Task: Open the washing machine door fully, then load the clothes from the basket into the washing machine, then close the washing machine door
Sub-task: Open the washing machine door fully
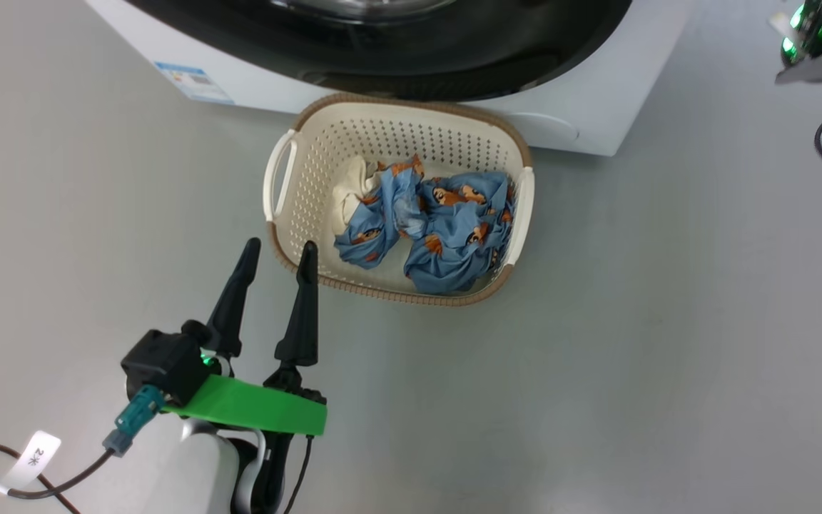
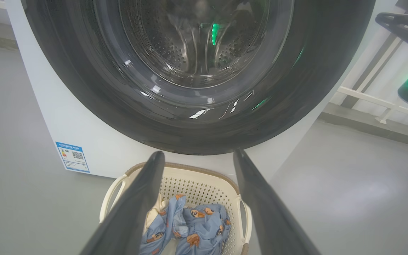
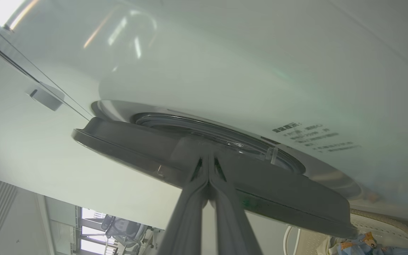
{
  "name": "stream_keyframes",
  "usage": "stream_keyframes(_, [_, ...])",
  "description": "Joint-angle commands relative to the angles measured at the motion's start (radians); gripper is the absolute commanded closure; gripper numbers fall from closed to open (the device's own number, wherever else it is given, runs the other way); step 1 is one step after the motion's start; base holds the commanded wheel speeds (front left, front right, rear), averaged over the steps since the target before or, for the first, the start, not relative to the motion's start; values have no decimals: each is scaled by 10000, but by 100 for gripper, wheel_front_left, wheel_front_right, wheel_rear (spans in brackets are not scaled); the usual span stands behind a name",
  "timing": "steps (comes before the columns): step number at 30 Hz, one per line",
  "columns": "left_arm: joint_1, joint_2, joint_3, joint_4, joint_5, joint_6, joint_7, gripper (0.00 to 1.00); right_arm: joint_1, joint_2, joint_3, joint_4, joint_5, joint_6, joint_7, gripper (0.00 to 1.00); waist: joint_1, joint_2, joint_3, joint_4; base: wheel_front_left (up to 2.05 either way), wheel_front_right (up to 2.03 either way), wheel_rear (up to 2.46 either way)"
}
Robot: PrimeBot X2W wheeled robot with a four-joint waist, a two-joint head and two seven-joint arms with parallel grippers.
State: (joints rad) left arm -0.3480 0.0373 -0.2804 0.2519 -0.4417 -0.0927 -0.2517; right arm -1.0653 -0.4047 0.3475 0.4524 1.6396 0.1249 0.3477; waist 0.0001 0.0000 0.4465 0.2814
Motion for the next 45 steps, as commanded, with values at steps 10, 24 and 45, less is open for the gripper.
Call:
stream_keyframes(10, [-316, 130, 34, -381, -186, 120, -101, 0, -970, 378, -305, 202, -23, 58, 879, 100, 0, 0, 594, 421, 0, 0, 0])
stream_keyframes(24, [-415, 129, -157, -516, -261, 235, -101, 0, -1301, 614, -331, 257, -527, 58, 1057, 100, 0, 0, 759, 647, 0, 0, 0])
stream_keyframes(45, [51, 129, -135, -248, 103, 248, -101, 0, 54, 1015, 166, -29, -589, 58, 1504, 100, 0, 0, -408, 526, 0, 0, 0])
